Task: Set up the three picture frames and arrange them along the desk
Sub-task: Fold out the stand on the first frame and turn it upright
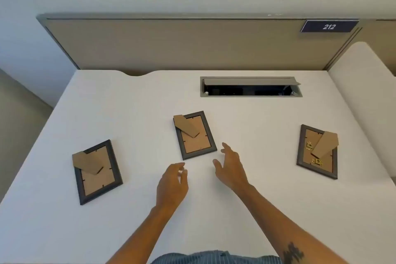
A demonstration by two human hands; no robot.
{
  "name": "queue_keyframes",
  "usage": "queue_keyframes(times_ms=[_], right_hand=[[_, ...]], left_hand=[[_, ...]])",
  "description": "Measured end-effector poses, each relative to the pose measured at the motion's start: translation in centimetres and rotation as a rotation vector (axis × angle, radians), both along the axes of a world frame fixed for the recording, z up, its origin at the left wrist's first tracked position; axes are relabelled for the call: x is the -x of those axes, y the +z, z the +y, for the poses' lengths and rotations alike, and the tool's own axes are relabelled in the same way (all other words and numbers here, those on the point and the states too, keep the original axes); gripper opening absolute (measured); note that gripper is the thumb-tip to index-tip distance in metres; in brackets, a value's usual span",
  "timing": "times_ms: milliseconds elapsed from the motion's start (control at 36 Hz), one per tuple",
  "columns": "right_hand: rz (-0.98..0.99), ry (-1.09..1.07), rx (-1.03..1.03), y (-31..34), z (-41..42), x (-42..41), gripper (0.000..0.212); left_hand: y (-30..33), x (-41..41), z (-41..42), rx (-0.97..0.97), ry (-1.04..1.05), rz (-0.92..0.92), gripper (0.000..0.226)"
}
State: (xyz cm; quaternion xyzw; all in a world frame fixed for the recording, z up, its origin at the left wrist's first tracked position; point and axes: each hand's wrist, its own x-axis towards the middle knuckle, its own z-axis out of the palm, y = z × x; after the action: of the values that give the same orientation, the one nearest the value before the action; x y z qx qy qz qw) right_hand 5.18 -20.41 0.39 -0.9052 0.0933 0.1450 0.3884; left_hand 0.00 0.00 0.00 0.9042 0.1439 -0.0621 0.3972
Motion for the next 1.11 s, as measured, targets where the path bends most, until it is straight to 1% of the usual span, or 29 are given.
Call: queue_keyframes(times_ms=[28, 111, 250, 389, 556, 694, 778, 833, 889, 944, 1111], right_hand=[[0.012, -0.002, -0.023, -0.2, 0.2, -0.4, 0.074], [0.073, 0.01, -0.03, -0.3, 0.7, -1.4, 0.077], [0.117, 0.042, 0.009, -1.3, 0.9, -2.7, 0.078], [0.091, 0.08, 0.096, -2.2, 0.9, -3.2, 0.072], [0.027, 0.024, 0.047, -2.8, 1.7, -3.1, 0.064], [-0.025, 0.031, 0.023, -2.8, 1.7, -3.1, 0.064], [-0.072, -0.003, -0.062, -2.7, 1.2, -3.2, 0.069], [-0.124, -0.03, -0.088, -2.5, 1.0, -3.5, 0.066], [-0.217, -0.033, -0.072, -2.3, 0.6, -4.0, 0.057], [-0.331, 0.016, -0.029, -2.0, 0.1, -4.5, 0.049], [-0.553, 0.173, 0.075, -0.5, -1.2, -6.5, 0.036]], left_hand=[[-0.2, -0.5, -0.2, 0.021, 0.005, 0.027, 0.039], [-0.4, -1.8, -1.1, -0.018, -0.02, 0.12, 0.057], [-1.3, -3.2, -1.8, -0.051, -0.058, 0.181, 0.071], [-1.7, -4.4, -2.8, -0.065, -0.038, 0.199, 0.079], [-1.6, -4.9, -4.1, -0.015, 0.038, 0.21, 0.083], [-0.9, -5.7, -4.9, 0.077, 0.174, 0.235, 0.084], [-0.3, -6.0, -4.9, 0.124, 0.208, 0.183, 0.085], [0.1, -6.2, -4.7, 0.153, 0.216, 0.143, 0.084], [0.6, -6.4, -4.4, 0.18, 0.212, 0.092, 0.079], [1.1, -6.7, -3.8, 0.19, 0.204, 0.029, 0.071], [2.9, -8.8, -1.5, 0.106, 0.127, -0.114, 0.049]])
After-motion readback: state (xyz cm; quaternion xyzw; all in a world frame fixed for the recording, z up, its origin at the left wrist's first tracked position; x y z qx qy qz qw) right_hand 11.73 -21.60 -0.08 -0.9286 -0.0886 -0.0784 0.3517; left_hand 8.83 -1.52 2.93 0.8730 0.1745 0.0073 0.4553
